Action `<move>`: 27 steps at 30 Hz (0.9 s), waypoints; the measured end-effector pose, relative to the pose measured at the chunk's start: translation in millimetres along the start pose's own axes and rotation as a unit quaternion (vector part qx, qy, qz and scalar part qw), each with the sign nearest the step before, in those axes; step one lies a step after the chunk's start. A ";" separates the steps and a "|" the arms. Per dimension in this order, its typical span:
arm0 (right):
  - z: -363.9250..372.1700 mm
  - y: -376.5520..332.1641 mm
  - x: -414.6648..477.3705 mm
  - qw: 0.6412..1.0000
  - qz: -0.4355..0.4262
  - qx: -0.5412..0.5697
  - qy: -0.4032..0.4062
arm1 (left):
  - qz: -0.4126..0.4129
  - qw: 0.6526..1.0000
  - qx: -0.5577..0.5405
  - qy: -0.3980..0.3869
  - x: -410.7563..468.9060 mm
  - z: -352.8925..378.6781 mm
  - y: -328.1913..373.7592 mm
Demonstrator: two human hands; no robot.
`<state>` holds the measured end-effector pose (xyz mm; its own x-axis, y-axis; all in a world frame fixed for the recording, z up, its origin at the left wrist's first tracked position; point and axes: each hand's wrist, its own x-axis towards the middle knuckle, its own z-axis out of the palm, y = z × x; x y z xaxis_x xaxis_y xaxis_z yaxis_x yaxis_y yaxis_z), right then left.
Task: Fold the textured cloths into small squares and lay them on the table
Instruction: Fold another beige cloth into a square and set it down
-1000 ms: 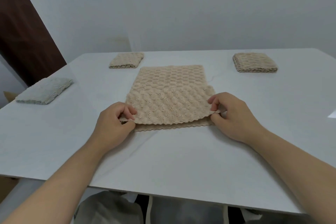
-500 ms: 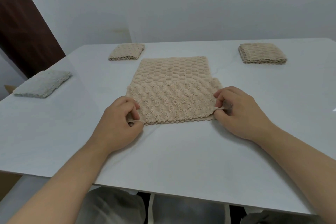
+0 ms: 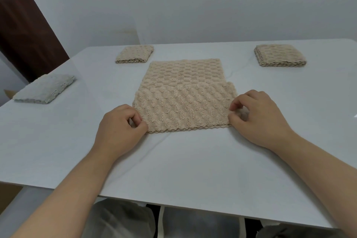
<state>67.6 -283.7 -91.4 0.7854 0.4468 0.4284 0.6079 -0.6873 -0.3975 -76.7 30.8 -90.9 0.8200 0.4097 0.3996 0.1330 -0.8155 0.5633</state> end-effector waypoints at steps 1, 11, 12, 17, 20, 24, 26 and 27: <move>-0.1 -0.4 -0.1 1.000 -0.010 -0.007 0.012 | 0.008 1.000 0.014 0.000 -0.3 0.1 -0.2; -2.2 -8.4 -0.9 0.980 -0.196 0.013 -0.041 | 0.234 0.970 0.023 -0.056 -7.5 0.3 5.3; -1.1 -7.5 0.0 0.979 -0.201 0.014 -0.040 | 0.229 0.972 0.021 -0.055 -7.6 0.7 5.0; 5.4 -0.6 1.5 0.969 -0.244 -0.041 -0.022 | 0.227 0.972 0.032 -0.040 -6.5 0.5 1.5; 6.3 -0.8 2.3 0.960 -0.269 -0.079 -0.010 | 0.241 0.967 0.057 -0.064 -4.2 -2.5 -1.8; 2.5 1.7 2.4 0.935 -0.323 -0.145 -0.010 | 0.279 0.949 0.115 -0.094 -1.6 -9.3 -0.9; 1.6 2.0 1.6 0.923 -0.338 -0.184 -0.021 | 0.296 0.939 0.142 -0.103 -1.7 -10.1 -1.6; 1.6 0.7 1.1 0.917 -0.342 -0.204 -0.023 | 0.305 0.934 0.158 -0.104 -1.9 -9.1 -2.9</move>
<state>69.1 -282.8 -92.5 0.2457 0.8710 0.4255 0.8731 -0.3896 0.2932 -83.7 36.1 -86.8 0.8827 -0.2309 0.4094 -0.2630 -0.9645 0.0231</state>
